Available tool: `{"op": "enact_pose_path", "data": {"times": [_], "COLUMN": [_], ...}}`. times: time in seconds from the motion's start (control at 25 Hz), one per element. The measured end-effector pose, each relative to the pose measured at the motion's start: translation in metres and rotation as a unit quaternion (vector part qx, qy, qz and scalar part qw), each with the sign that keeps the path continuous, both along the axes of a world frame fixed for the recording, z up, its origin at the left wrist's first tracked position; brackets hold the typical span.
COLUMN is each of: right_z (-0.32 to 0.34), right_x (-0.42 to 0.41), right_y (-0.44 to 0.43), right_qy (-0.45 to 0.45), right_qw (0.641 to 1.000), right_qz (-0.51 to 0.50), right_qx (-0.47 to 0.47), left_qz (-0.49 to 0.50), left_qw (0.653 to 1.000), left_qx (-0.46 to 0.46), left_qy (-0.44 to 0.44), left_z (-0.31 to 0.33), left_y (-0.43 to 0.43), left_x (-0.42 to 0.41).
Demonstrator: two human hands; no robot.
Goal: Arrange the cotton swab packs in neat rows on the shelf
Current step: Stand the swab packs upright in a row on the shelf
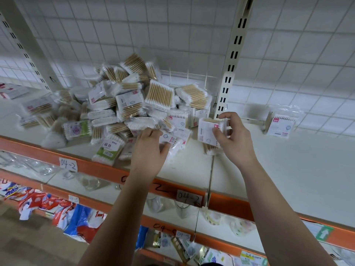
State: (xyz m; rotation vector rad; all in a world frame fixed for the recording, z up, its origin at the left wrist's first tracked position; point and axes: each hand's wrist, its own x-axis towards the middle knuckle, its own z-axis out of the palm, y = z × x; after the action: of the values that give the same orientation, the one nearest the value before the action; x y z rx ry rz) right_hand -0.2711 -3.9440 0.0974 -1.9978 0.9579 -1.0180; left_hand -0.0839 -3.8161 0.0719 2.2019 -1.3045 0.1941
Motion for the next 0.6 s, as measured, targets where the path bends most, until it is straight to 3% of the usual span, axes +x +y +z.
{"op": "enact_pose_path", "data": {"times": [0.4, 0.6], "right_z": [-0.002, -0.003], "right_x": [-0.012, -0.023], "right_y": [-0.002, -0.009], "right_qy": [-0.005, -0.008], "right_qw": [1.0, 1.0], "right_qz": [0.012, -0.012], "right_qx": [0.01, 0.019], "left_qz": [0.053, 0.01], "left_qw": [0.996, 0.998], "left_qx": [0.069, 0.017], "left_qy": [0.029, 0.057], "left_z": [-0.006, 0.004], "left_y": [-0.002, -0.006], "left_x": [-0.009, -0.015]}}
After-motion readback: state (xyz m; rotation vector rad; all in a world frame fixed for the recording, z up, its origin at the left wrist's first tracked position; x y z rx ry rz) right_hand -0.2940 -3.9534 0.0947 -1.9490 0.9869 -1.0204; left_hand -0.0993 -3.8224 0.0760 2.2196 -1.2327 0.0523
